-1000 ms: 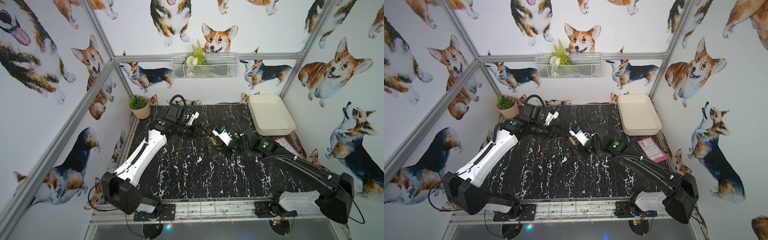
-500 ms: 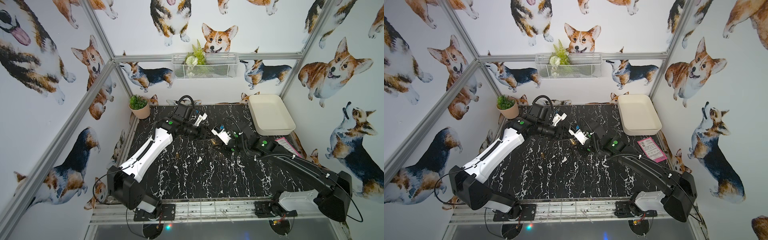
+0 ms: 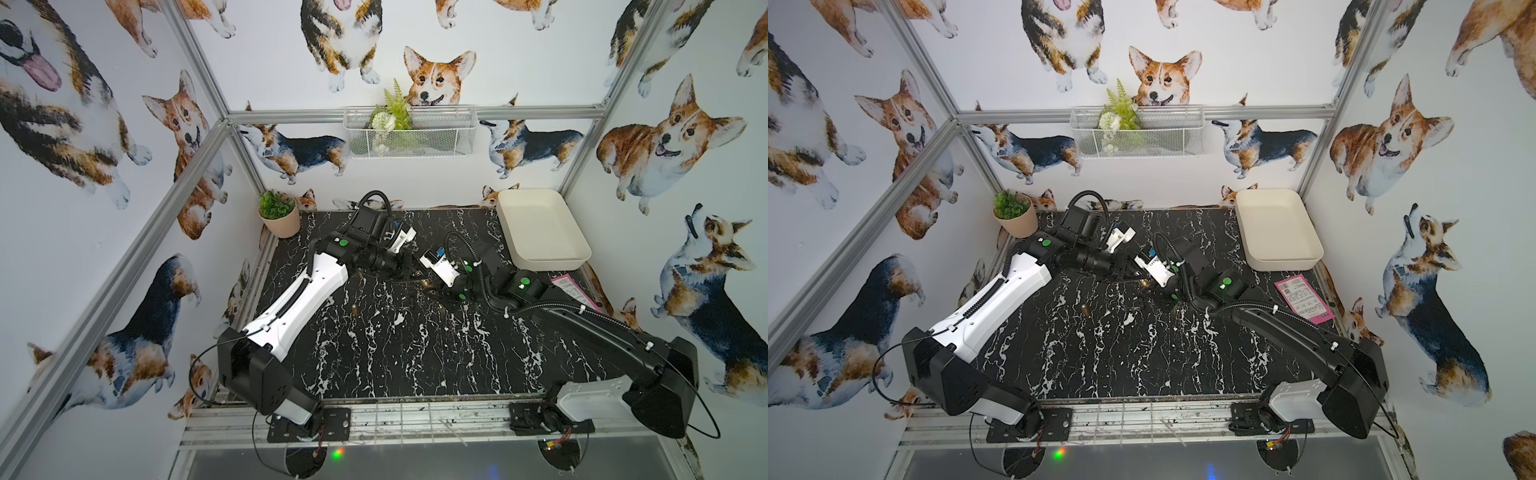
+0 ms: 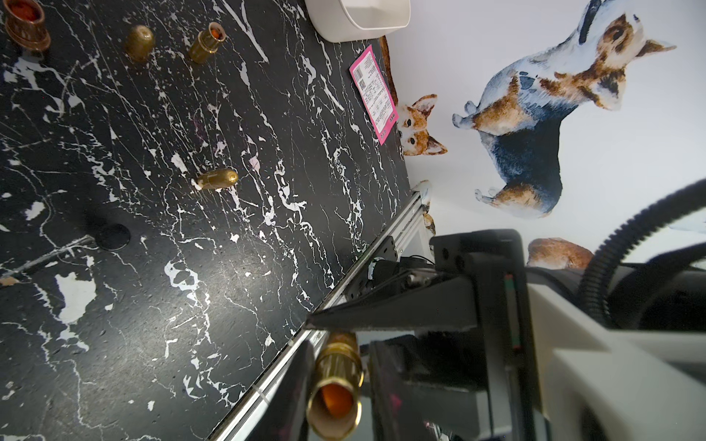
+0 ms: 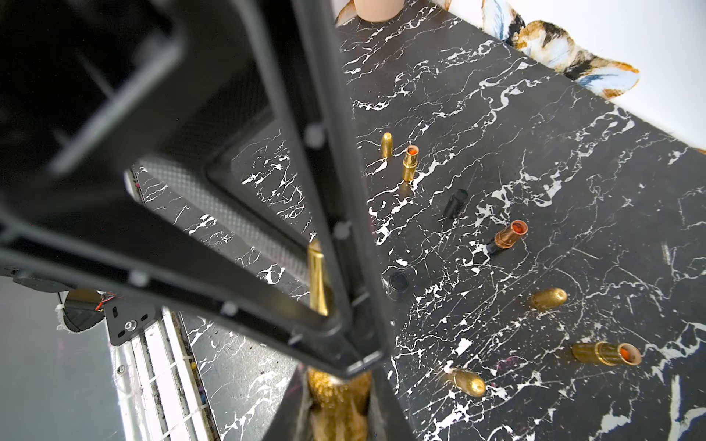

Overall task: Open the lipstick cap
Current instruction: Place the lipstick at the center of the board.

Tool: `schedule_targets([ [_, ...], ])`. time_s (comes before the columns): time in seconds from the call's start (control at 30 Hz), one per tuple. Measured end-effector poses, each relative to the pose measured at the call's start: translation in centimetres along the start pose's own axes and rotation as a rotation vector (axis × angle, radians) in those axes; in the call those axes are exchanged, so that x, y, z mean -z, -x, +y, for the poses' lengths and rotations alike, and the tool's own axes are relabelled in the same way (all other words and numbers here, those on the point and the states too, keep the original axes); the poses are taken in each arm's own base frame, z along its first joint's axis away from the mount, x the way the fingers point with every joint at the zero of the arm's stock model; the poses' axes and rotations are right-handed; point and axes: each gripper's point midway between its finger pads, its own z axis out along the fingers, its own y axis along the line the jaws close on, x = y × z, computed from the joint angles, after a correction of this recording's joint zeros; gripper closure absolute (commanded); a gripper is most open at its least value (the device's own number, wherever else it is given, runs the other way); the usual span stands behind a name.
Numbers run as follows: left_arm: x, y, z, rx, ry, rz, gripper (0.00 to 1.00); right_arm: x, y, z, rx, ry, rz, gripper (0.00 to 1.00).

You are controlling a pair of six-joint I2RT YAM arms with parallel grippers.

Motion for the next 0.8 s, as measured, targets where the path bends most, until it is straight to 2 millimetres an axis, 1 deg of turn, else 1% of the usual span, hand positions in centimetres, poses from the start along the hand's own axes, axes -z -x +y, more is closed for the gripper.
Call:
schedule_targets([
  [0.37,0.13,-0.08,0.10,-0.009,0.018,0.012,0.81,-0.18,-0.05,-0.11,0.016,-0.004,0.010,0.97],
  [0.5,0.19,-0.10,0.10,-0.013,0.022,0.014,0.82,-0.22,-0.06,-0.11,0.019,-0.004,0.011,0.93],
  [0.57,0.21,-0.09,0.08,-0.016,0.023,0.014,0.83,-0.20,-0.04,-0.14,0.020,-0.007,0.011,0.85],
  [0.6,0.21,-0.10,0.07,-0.016,0.022,0.014,0.83,-0.20,-0.05,-0.14,0.020,-0.007,0.011,0.77],
  [0.63,0.21,-0.10,0.07,-0.016,0.022,0.014,0.83,-0.19,-0.04,-0.15,0.020,-0.007,0.011,0.73],
  [0.7,0.21,-0.08,0.03,-0.018,0.020,0.014,0.84,-0.09,0.01,-0.22,0.021,-0.014,0.008,0.67],
  [0.73,0.20,-0.13,0.02,-0.017,0.020,0.016,0.84,-0.05,0.05,-0.32,0.022,-0.021,0.007,0.66],
  [0.8,0.20,-0.15,0.01,-0.016,0.019,0.017,0.84,0.12,0.11,-0.46,0.023,-0.031,0.002,0.59],
])
